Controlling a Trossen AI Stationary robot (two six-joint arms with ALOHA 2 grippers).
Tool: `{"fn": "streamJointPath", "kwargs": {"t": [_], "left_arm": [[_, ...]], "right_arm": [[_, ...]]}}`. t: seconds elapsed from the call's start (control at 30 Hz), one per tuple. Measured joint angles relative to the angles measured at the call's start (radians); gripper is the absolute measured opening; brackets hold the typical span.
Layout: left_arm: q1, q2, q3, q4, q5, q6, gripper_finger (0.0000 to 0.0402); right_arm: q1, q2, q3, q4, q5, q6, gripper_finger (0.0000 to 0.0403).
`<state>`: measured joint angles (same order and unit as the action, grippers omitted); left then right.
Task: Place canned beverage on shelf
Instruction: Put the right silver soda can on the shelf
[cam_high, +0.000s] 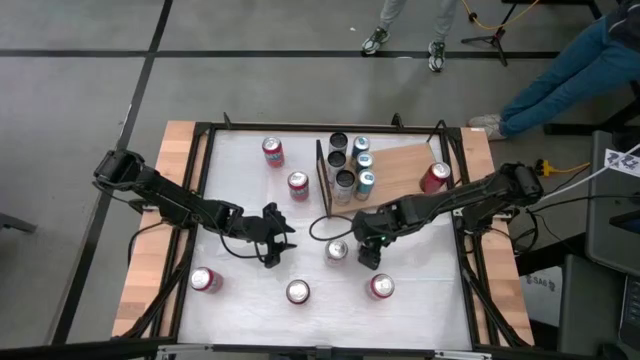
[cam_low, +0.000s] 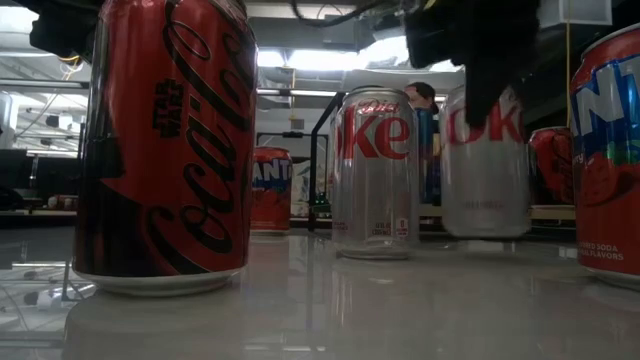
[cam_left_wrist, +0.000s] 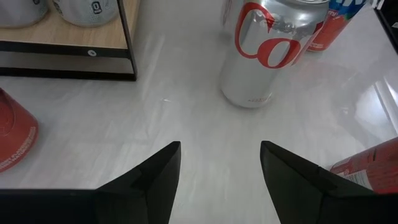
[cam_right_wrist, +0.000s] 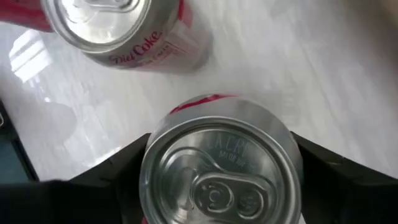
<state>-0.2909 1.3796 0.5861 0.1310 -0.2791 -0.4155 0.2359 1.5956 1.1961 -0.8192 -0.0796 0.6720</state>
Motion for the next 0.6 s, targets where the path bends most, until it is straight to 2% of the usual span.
{"fn": "streamJointPath", "kwargs": {"t": [0.37, 0.6], "left_arm": [[0.0, 0.0, 0.0, 0.062, -0.024, 0.06, 0.0213], [0.0, 0.0, 0.0, 0.112, -0.024, 0.06, 0.0213]], "right_arm": [[-0.022, -0.184, 0.0, -0.232, 0.009, -0.264, 0.0298], [-0.143, -0.277, 0.001, -0.343, 0.043, -0.458, 0.0298]]}}
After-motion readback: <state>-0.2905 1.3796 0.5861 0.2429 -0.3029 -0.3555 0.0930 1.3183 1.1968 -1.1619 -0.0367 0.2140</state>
